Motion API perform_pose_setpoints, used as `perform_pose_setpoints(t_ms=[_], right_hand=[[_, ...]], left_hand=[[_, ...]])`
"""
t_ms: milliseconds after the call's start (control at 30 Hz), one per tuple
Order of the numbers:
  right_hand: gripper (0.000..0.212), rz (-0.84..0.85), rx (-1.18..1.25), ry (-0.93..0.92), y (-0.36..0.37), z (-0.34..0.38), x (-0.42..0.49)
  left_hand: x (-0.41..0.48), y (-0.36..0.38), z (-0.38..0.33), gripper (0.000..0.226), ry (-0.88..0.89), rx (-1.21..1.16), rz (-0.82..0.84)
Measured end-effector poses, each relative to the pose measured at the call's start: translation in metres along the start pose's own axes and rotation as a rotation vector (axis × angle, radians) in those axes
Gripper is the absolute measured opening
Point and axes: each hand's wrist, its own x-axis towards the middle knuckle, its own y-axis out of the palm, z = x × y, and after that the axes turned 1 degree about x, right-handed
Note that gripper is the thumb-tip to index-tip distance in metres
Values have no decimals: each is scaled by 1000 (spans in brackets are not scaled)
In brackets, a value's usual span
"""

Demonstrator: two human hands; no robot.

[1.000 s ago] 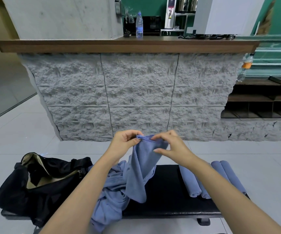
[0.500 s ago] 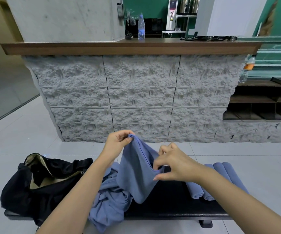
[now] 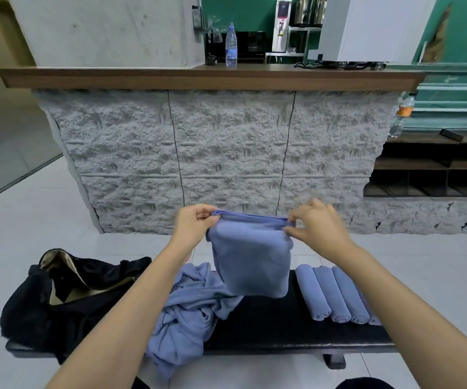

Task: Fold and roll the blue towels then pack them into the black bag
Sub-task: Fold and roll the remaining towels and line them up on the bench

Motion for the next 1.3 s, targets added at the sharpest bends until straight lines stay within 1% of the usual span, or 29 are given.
perform_pose_setpoints(t_ms=[33, 67, 167, 233, 267, 333, 400, 467, 500, 567, 633, 700, 733, 800, 867, 933, 1000, 1067, 1133, 1200, 1233, 1300], right_hand=[[16, 106, 8, 82, 4, -2, -1], [14, 127, 78, 129, 8, -6, -1], [13, 19, 324, 196, 2, -5, -2], [20, 39, 410, 207, -5, -6, -7], [22, 73, 429, 216, -7, -7, -10], [26, 128, 389, 209, -9, -11, -15], [19, 167, 356, 169, -16, -10, -18], [5, 237, 465, 163, -27, -8, -20], [3, 288, 541, 190, -32, -9, -20], [6, 408, 625, 249, -38, -16, -19], [9, 534, 578, 302, -27, -28, -13], [10, 587, 504, 338, -1, -39, -5], [8, 563, 482, 342, 15, -44, 0], [4, 434, 446, 356, 41, -54, 13], [12, 239, 392, 379, 54, -67, 30], [14, 50, 331, 390, 54, -81, 42], [12, -77, 303, 351, 53, -91, 42], [9, -143, 271, 292, 65, -98, 24], [8, -181, 221, 252, 92, -105, -6], [6, -142, 138, 232, 129, -112, -40], [7, -81, 89, 222, 150, -114, -58], [17, 115, -15, 146, 194, -115, -97]], left_hand=[[-4, 3, 2, 13, -18, 44, 1], [-5, 6, 4, 13, -29, 68, 1], [-11, 9, 5, 16, -8, 76, 27], [-15, 7, 2, 19, 27, 120, 51], [-18, 6, -1, 19, 38, 144, 58], [-22, 4, -8, 14, 63, 170, 63], [-27, -1, -12, 8, 64, 188, 115], [-28, -7, -13, 6, 45, 190, 189], [-26, -9, -12, 7, 21, 179, 220], [-21, -12, -9, 4, -40, 134, 283], [-13, -5, -1, 6, -114, 147, 318], [-3, 10, 14, 9, -160, 219, 296], [3, 20, 23, 11, -163, 247, 271], [18, 39, 37, 12, -134, 259, 192], [39, 56, 41, 14, -73, 219, 97], [60, 69, 37, 16, 19, 178, 17], [70, 78, 39, 16, 127, 213, -9], [67, 84, 60, 15, 262, 329, 14], [52, 89, 101, 13, 396, 468, 57], [30, 92, 152, 13, 530, 644, 117], [17, 93, 177, 15, 575, 732, 179], [-9, 96, 230, 15, 597, 872, 385]])
